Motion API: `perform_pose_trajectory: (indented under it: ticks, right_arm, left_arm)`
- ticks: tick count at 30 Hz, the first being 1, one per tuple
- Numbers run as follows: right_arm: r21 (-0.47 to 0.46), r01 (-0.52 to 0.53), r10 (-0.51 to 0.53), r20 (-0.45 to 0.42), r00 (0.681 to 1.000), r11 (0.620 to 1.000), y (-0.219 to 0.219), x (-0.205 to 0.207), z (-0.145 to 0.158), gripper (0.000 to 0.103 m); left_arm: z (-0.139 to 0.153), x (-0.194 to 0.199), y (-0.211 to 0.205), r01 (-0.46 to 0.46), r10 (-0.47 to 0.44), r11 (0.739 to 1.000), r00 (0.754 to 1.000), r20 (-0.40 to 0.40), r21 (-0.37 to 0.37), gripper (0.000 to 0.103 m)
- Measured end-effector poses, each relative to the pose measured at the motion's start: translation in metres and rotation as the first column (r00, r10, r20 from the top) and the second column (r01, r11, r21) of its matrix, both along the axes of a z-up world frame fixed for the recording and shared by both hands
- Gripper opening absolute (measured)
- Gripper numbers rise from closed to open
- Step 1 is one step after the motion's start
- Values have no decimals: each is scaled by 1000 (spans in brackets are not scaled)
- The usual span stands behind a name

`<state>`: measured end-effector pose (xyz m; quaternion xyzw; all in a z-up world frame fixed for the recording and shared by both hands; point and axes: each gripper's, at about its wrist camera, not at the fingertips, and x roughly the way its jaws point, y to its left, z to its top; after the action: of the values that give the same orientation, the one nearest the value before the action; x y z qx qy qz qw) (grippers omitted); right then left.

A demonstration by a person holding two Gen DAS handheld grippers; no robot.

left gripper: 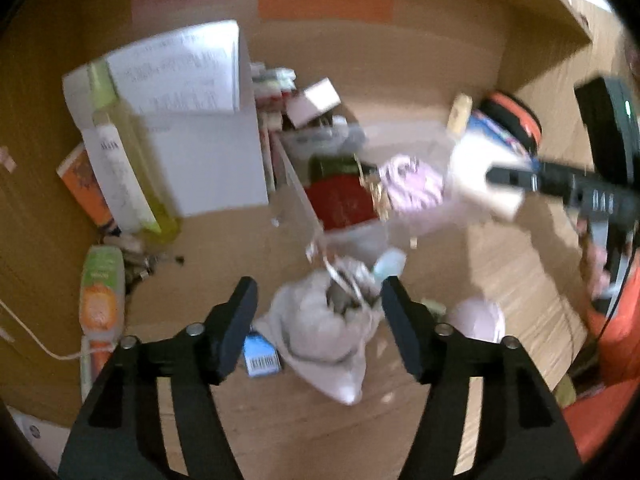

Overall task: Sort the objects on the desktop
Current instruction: 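Carry both items over the clear box and open both tools to release them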

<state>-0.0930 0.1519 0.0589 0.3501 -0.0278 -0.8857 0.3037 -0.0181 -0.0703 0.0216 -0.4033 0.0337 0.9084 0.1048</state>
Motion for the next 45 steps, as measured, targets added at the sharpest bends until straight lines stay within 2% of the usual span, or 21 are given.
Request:
perform_pose_trajectory:
  ticks: [1,2,4,10,15,16,19,24,27,36,42,45]
  right_arm:
    - [2,9,-9,0,1000,1000,1,-2,-1,55]
    - [0,15,-15,4,1000,1000,1,-4,-1,55]
    - [-17,21,-21,24,999,1000,5,-9,-2,55]
    - [4,42,-42,-1,999,999,6,-14,3,54]
    - [67,50,-50,-7,999,997,0,-25,-3,53]
    - [76,54,-54,-9,999,996,-1,-28,-4,53]
    - [76,52,-53,11,999,996,-3,-40,-9,53]
    - [78,27,-28,9,1000,997,-9,-45,-12,53]
    - [84,23,-22,-9,1000,996,-13,-44,-13,53]
    - [96,14,-9,-53,999,995,-22,-39,-16,56]
    - [110,-51,49,19,999,993,-29,-41,-31,56]
    - [144,-52,51,11,999,988,-31,-40,-35,56]
  left_arm:
    - [-7,0,1,6,-6,1000,1000,20,-3,79]
    - [-14,-1,3,21,-21,1000,999,38,-4,84]
    - [-23,-3,7,36,-35,999,998,61,-16,87]
    - [-60,-29,22,40,-24,995,985,170,-89,88]
    - [-64,-35,25,22,-9,996,990,141,-90,88]
    - [-63,-34,25,13,-1,996,992,130,-90,84]
    - [-60,-31,20,8,-1,999,993,120,-53,64]
    - [-51,-20,16,-16,21,999,994,104,-49,53]
    - [-40,-14,16,-11,14,999,994,105,-31,42]
    - [-7,-13,11,-23,12,993,996,90,114,42]
    - [8,-22,12,-43,34,987,998,61,152,42]
    - [18,-25,10,-53,46,983,998,42,177,42]
